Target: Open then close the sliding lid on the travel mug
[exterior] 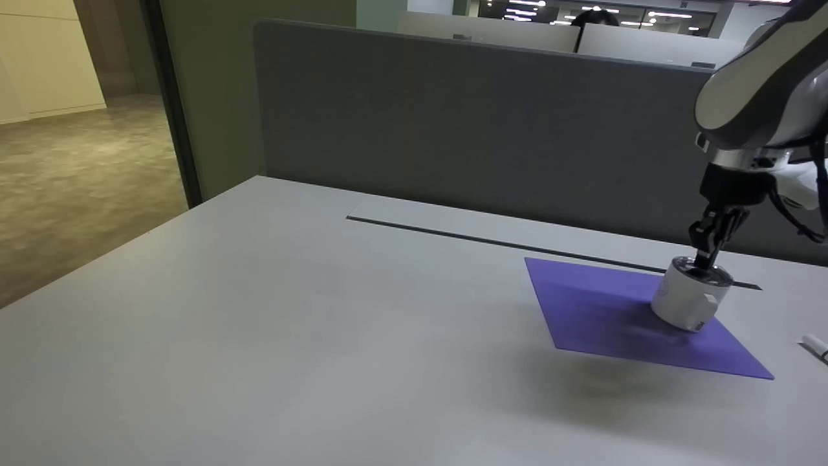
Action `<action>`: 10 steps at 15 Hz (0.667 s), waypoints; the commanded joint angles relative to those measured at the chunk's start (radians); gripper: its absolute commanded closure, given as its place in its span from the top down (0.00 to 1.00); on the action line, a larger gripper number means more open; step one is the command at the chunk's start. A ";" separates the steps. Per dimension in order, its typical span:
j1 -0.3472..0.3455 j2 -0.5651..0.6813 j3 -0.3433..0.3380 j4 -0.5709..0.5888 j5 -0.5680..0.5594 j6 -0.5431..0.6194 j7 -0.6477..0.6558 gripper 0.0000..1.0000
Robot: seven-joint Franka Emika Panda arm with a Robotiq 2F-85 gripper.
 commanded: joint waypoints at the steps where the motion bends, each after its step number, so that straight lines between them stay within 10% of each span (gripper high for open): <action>1: -0.081 -0.096 0.075 -0.018 0.104 -0.039 -0.120 0.00; 10: -0.054 -0.300 0.013 0.055 0.149 -0.274 -0.215 0.00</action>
